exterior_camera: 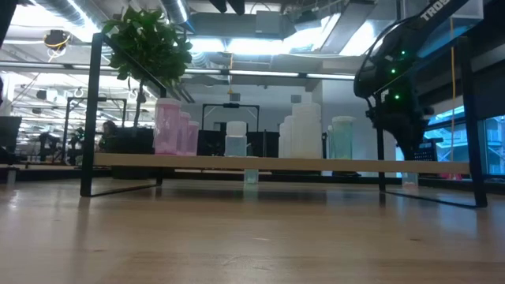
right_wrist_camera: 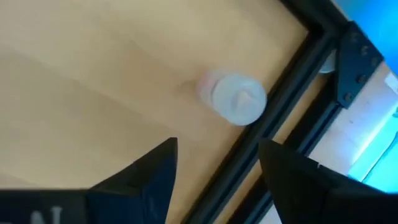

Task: Pick and place medicine bottles onto shelf by color
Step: Put the right transparent pill bottle on the shelf aligned with the other transparent pill bottles

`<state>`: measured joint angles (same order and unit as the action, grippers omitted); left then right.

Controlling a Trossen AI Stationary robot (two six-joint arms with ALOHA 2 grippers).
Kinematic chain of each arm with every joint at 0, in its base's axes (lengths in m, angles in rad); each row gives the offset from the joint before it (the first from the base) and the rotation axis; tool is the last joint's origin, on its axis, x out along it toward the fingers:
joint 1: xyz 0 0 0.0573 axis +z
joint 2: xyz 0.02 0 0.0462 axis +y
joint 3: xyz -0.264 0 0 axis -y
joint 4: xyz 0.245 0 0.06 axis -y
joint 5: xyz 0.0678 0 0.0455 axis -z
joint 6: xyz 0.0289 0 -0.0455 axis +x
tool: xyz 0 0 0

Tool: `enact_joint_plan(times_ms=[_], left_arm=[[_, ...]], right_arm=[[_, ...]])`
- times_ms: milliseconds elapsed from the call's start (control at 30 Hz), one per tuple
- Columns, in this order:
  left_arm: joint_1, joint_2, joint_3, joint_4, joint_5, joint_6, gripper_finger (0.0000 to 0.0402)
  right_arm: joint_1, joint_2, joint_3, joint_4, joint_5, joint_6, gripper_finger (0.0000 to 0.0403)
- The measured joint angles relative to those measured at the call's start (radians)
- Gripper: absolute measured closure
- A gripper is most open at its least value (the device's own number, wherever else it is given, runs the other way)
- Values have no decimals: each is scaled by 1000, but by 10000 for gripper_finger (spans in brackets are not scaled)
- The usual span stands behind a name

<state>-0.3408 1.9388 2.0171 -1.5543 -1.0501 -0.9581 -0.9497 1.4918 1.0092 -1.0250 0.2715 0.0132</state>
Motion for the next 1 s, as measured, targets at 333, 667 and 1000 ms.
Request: enact_joint_plan(times_ms=[333, 667, 1000], left_arm=[[0, 0, 0, 0, -1, 0, 192], [0, 0, 0, 0, 0, 0, 192], [0, 0, 0, 0, 0, 0, 192]], right_arm=[[7, 0, 0, 74, 43, 112, 177], [3, 81, 0, 102, 110, 112, 177], [3, 160, 0, 134, 147, 142, 177]])
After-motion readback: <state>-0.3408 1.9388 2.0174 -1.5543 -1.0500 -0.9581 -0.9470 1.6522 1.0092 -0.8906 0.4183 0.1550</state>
